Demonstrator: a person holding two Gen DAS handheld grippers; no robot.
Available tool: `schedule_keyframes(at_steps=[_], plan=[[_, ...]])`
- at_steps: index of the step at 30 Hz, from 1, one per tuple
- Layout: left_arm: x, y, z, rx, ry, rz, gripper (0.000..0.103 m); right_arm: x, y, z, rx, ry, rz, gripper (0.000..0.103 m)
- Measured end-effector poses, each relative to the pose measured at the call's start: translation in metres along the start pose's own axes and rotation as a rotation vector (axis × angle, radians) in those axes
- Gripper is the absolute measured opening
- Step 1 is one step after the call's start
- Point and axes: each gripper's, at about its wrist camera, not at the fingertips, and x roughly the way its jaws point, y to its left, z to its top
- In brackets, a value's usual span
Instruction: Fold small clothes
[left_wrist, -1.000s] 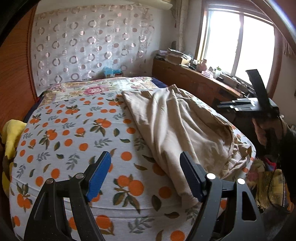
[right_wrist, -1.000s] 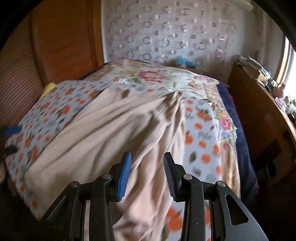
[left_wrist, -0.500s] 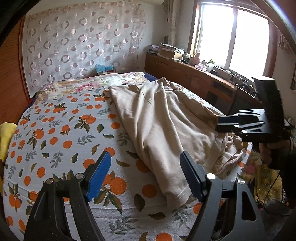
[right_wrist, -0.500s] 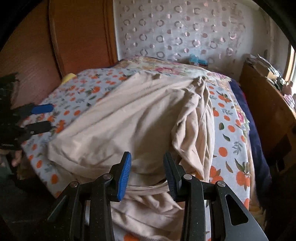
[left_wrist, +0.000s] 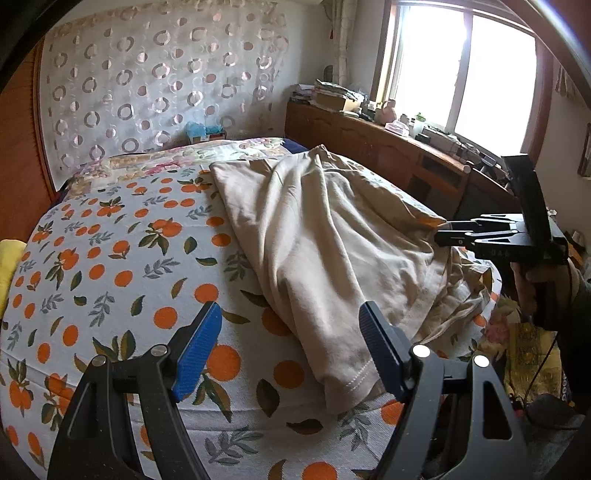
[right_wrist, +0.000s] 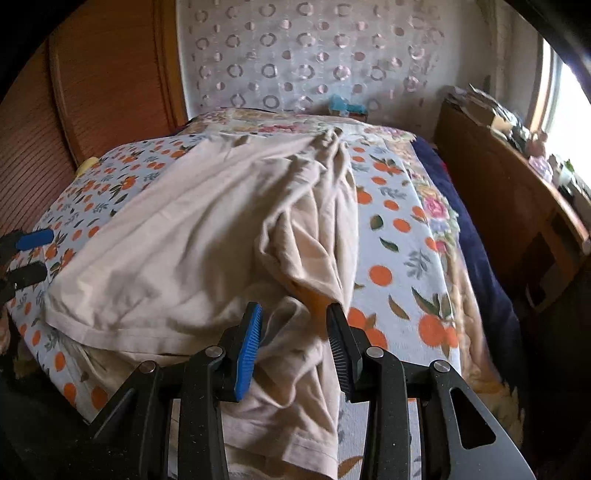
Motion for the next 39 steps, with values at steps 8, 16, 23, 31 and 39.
schedule_keyframes(at_steps=[8, 16, 23, 31, 39], plan=[[0.005, -0.003, 0.0, 0.001, 0.025, -0.008, 0.077, -0.019, 0.011, -0.003, -0.01, -0.065, 0.039, 0.004], [0.005, -0.01, -0.001, 0.016, 0.031, -0.032, 0.077, -0.084, -0.005, -0.04, 0.065, -0.114, 0.077, 0.003], [0.014, -0.017, -0.006, 0.023, 0.085, -0.06, 0.077, -0.069, -0.014, -0.069, 0.098, -0.035, 0.016, 0.004], [0.011, -0.02, -0.011, 0.016, 0.1, -0.09, 0.044, -0.073, -0.008, -0.059, 0.087, -0.079, 0.001, 0.006], [-0.002, -0.027, -0.018, 0.017, 0.123, -0.153, 0.006, -0.083, -0.003, -0.067, 0.034, -0.098, 0.016, 0.005]])
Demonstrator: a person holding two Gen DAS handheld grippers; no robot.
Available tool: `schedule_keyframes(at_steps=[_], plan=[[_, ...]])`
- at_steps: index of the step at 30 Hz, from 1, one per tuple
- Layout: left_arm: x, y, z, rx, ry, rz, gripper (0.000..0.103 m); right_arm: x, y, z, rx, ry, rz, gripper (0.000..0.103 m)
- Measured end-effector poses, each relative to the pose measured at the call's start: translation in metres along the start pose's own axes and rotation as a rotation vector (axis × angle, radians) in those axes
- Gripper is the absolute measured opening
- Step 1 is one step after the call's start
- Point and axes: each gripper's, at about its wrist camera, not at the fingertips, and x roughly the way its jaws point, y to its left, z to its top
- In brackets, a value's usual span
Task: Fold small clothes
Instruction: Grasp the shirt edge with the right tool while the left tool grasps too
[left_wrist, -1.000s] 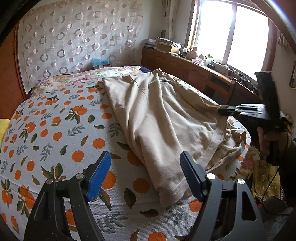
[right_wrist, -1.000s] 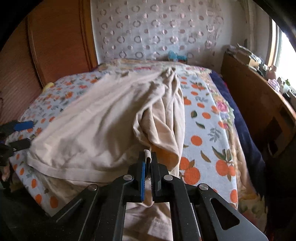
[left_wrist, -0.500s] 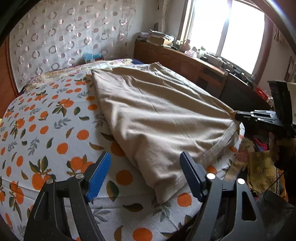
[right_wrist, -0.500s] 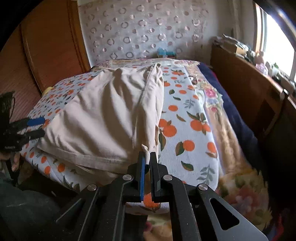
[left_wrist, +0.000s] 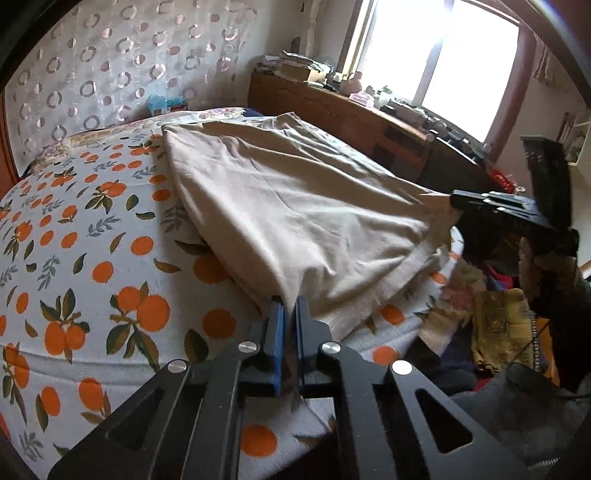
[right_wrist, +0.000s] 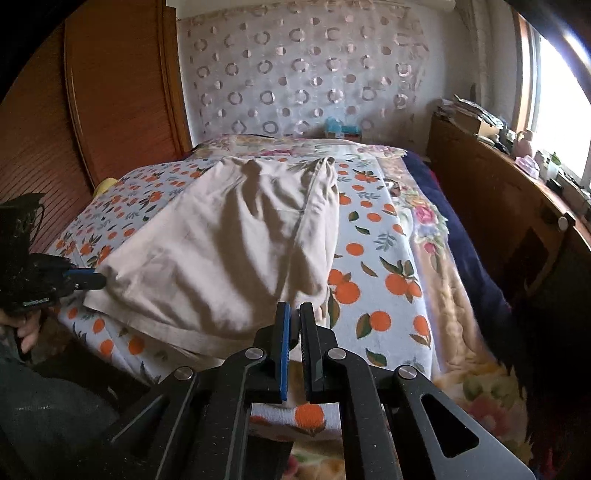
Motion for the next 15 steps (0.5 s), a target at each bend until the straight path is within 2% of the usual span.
schedule_keyframes(at_steps=[3, 5, 12, 15], plan=[[-0.006, 0.001, -0.004, -0.006, -0.001, 0.01, 0.006, -0.002, -0.005, -0.003, 0.044, 0.043, 0.068, 0.005], [-0.007, 0.001, -0.004, -0.008, 0.001, 0.014, 0.006, -0.005, -0.002, -0.003, 0.031, 0.036, 0.03, 0.005], [-0.001, 0.004, 0.0, -0.01, 0.005, 0.041, 0.006, -0.007, 0.0, 0.006, 0.024, 0.01, 0.0, 0.006], [0.001, 0.007, -0.001, -0.018, 0.01, 0.039, 0.006, 0.003, 0.003, 0.008, 0.014, 0.02, -0.027, 0.014]])
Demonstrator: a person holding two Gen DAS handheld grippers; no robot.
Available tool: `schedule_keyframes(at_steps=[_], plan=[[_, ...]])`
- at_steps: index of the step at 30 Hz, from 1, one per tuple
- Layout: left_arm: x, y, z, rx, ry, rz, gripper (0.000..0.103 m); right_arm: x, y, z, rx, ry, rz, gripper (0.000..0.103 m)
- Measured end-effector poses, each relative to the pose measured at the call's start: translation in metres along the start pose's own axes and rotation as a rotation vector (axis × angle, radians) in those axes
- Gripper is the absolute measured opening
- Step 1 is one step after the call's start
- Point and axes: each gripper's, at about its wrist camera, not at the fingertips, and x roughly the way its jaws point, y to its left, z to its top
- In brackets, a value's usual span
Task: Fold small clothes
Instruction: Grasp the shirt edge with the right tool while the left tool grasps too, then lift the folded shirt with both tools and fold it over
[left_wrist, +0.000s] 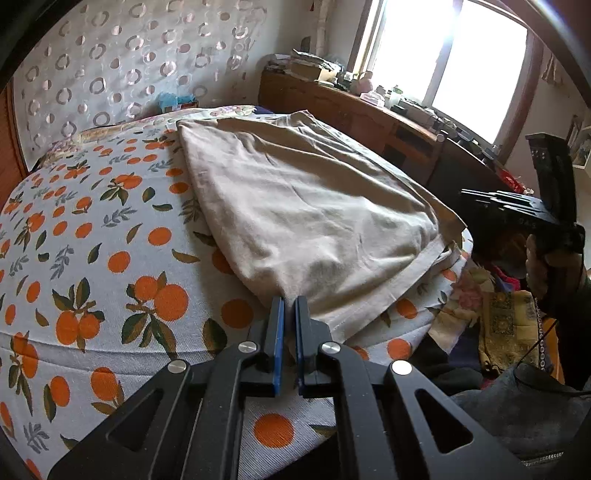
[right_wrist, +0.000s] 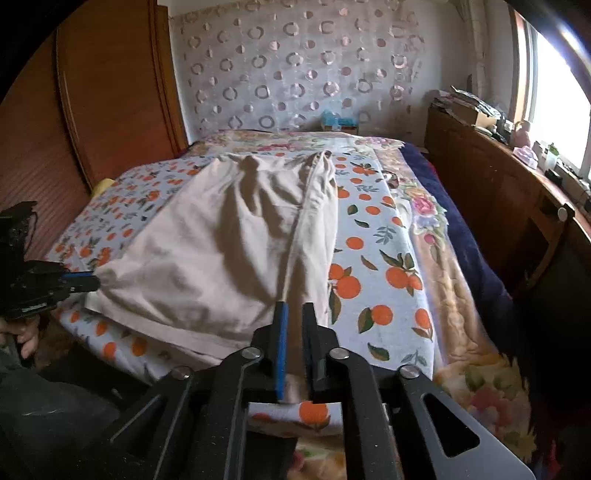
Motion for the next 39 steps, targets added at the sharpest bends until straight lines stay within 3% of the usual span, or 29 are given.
schedule_keyframes(at_steps=[5, 8, 13, 17, 21, 25, 26, 28, 30, 32, 35, 39], plan=[[0.005, 0.001, -0.001, -0.005, 0.021, 0.008, 0.007, 0.025, -0.007, -0.003, 0.032, 0.038, 0.002, 0.041], [0.013, 0.001, -0.002, 0.002, 0.057, 0.027, 0.013, 0.038, -0.011, -0.007, 0.052, 0.069, -0.002, 0.042], [0.013, 0.0, -0.004, 0.007, 0.05, 0.014, 0.021, 0.045, -0.01, -0.011, 0.053, 0.107, 0.019, 0.042], [0.013, -0.007, -0.005, 0.029, 0.05, -0.034, 0.046, 0.045, -0.01, -0.01, 0.042, 0.115, 0.033, 0.042], [0.012, -0.01, -0.004, 0.03, 0.044, -0.018, 0.047, 0.043, -0.011, -0.01, 0.055, 0.11, 0.064, 0.041], [0.011, -0.009, -0.005, 0.022, 0.038, -0.017, 0.047, 0.042, -0.01, -0.014, 0.068, 0.086, 0.111, 0.025], [0.011, -0.009, -0.005, 0.023, 0.037, -0.013, 0.046, 0.042, -0.011, -0.015, 0.072, 0.086, 0.125, 0.013], [0.011, -0.008, -0.006, 0.022, 0.034, -0.011, 0.043, 0.04, -0.013, -0.018, 0.076, 0.077, 0.146, 0.008], [0.012, -0.008, -0.006, 0.022, 0.037, 0.001, 0.021, 0.036, -0.012, -0.019, 0.072, 0.053, 0.157, 0.006], [0.012, -0.006, -0.005, 0.015, 0.047, -0.006, 0.01, 0.029, -0.013, -0.016, 0.081, 0.011, 0.175, 0.006], [0.004, -0.007, 0.0, 0.015, 0.015, -0.023, 0.006, 0.015, -0.016, -0.011, 0.093, -0.049, 0.195, 0.005], [-0.022, -0.004, 0.025, -0.001, -0.09, -0.056, 0.005, -0.002, -0.022, 0.007, 0.104, -0.141, 0.215, 0.005]])
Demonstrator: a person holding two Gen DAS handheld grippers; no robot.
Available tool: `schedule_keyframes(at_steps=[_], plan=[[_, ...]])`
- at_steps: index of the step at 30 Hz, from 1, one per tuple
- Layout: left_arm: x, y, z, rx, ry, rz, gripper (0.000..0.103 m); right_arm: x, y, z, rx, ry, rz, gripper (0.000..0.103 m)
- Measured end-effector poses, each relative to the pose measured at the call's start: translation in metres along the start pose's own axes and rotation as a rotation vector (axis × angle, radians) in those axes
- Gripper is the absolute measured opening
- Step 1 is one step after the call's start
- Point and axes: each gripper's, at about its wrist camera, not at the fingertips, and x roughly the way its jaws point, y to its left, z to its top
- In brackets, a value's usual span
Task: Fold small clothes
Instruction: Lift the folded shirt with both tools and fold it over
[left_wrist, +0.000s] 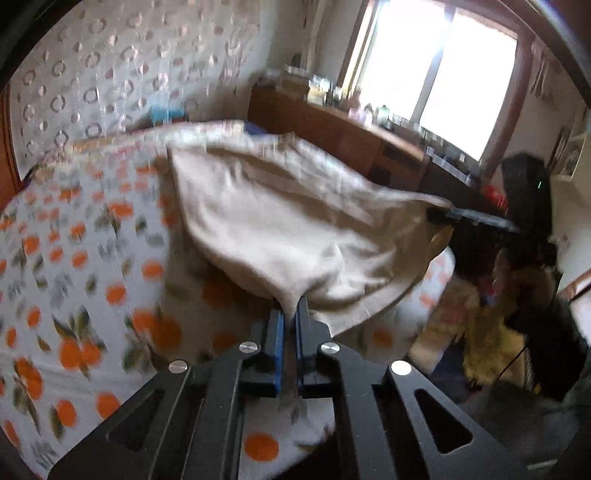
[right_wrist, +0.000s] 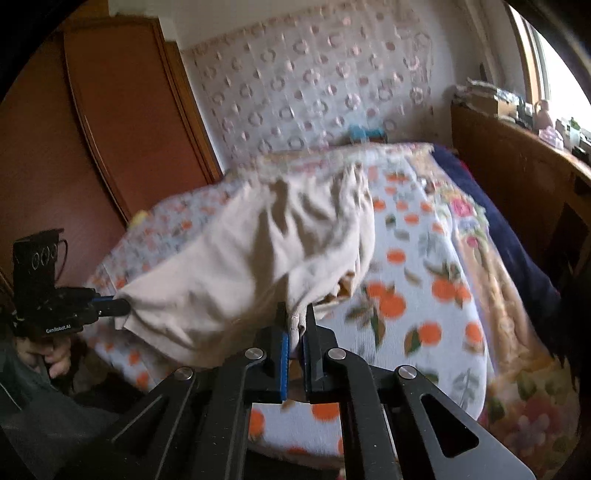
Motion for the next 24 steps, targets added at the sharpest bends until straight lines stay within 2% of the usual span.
schedule_keyframes(at_steps=[5, 13, 17, 24], plan=[[0.0, 0.009, 0.062, 0.041, -0.066, 0.005, 0.005, 0.005, -0.002, 0.036, -0.048, -0.071, -0.019, 0.005], [0.038, 0.06, 0.136, 0.005, -0.083, 0.059, 0.005, 0.049, -0.021, 0.103, -0.055, -0.115, -0.024, 0.005], [0.064, 0.083, 0.162, -0.01, -0.077, 0.094, 0.005, 0.092, -0.028, 0.132, -0.077, -0.11, -0.032, 0.005], [0.119, 0.128, 0.192, -0.05, -0.019, 0.141, 0.005, 0.181, -0.052, 0.158, -0.076, -0.039, -0.04, 0.005]])
